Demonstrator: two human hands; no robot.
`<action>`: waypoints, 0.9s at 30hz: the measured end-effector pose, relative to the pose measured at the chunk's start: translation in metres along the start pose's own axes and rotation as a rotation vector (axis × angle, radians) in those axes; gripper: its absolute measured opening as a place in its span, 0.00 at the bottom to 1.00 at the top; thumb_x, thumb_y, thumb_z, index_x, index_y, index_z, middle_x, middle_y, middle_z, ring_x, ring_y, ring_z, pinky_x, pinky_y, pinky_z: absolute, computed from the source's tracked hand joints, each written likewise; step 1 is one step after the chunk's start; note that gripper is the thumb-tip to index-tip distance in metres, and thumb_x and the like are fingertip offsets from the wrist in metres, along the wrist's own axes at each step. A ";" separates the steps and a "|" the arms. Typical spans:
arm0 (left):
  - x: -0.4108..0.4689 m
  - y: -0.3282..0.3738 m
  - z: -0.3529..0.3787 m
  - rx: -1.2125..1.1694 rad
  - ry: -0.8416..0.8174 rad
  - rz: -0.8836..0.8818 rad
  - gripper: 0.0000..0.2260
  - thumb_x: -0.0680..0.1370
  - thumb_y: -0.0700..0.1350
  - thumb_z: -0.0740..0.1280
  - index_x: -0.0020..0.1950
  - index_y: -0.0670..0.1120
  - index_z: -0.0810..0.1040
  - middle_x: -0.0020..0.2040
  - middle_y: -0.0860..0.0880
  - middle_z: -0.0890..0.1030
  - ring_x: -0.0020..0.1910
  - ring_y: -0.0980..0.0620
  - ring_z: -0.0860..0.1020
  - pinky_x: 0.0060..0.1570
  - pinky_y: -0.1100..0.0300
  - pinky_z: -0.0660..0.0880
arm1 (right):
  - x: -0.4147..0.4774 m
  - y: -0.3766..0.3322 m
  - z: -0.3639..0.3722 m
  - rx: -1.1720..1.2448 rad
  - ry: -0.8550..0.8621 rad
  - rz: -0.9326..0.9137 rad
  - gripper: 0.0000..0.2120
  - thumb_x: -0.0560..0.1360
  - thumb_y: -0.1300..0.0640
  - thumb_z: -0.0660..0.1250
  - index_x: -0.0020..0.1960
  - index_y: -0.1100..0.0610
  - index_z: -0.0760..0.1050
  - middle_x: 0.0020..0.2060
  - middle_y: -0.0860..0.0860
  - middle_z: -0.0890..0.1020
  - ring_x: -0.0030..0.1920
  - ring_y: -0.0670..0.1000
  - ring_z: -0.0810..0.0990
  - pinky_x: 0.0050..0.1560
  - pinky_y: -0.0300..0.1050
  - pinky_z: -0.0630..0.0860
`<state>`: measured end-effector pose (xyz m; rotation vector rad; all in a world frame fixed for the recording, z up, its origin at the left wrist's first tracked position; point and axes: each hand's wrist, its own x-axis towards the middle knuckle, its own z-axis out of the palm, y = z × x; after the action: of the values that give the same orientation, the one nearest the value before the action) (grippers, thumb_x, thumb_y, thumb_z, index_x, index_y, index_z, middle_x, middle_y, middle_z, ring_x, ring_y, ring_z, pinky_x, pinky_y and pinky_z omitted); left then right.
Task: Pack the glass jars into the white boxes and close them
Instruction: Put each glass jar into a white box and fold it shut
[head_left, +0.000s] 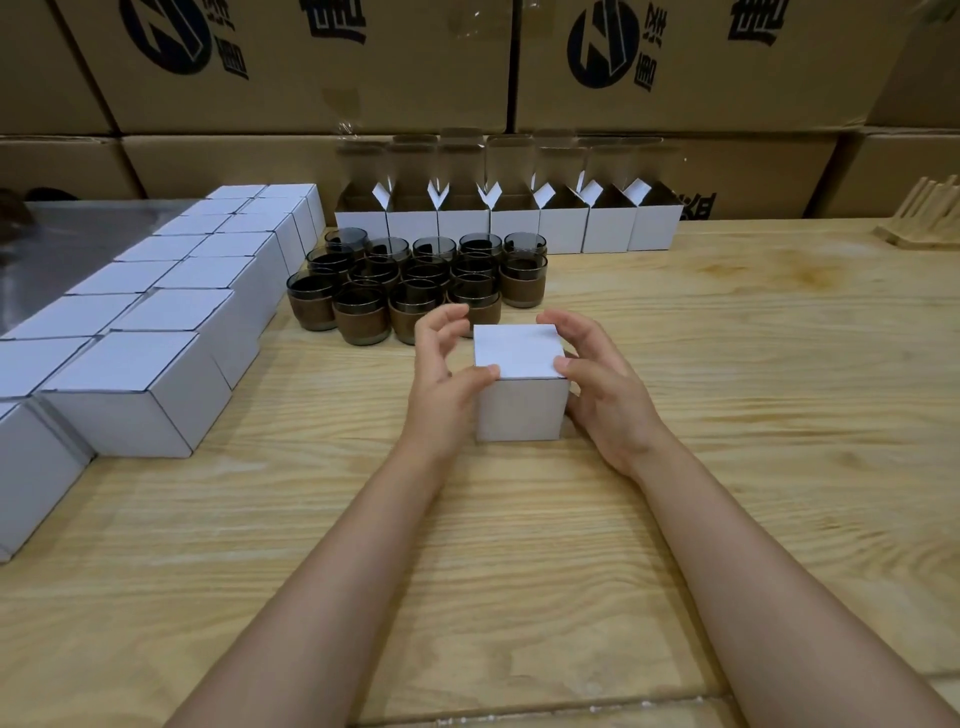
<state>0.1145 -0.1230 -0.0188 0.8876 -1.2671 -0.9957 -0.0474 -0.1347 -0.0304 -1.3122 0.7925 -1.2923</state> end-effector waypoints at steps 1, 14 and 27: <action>-0.005 0.002 0.001 0.231 0.024 0.176 0.21 0.68 0.39 0.63 0.61 0.51 0.71 0.61 0.52 0.74 0.62 0.55 0.72 0.61 0.64 0.66 | 0.000 -0.001 0.000 0.013 -0.003 -0.012 0.23 0.69 0.60 0.63 0.64 0.56 0.71 0.52 0.42 0.79 0.51 0.42 0.78 0.49 0.39 0.75; -0.064 0.030 -0.067 1.422 0.191 0.812 0.10 0.70 0.47 0.64 0.35 0.40 0.73 0.33 0.43 0.74 0.31 0.42 0.73 0.36 0.54 0.65 | 0.003 0.000 -0.002 0.058 0.029 0.132 0.24 0.71 0.49 0.62 0.67 0.53 0.70 0.59 0.55 0.80 0.63 0.55 0.76 0.64 0.49 0.71; -0.087 0.032 -0.221 1.545 0.531 0.694 0.10 0.76 0.49 0.57 0.43 0.42 0.69 0.35 0.42 0.72 0.33 0.39 0.71 0.34 0.44 0.71 | 0.003 0.000 -0.003 0.082 0.054 0.127 0.21 0.70 0.52 0.62 0.61 0.57 0.74 0.54 0.57 0.81 0.57 0.56 0.79 0.63 0.52 0.72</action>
<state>0.3350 -0.0320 -0.0406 1.4930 -1.5627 0.9462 -0.0498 -0.1380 -0.0304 -1.1478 0.8387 -1.2498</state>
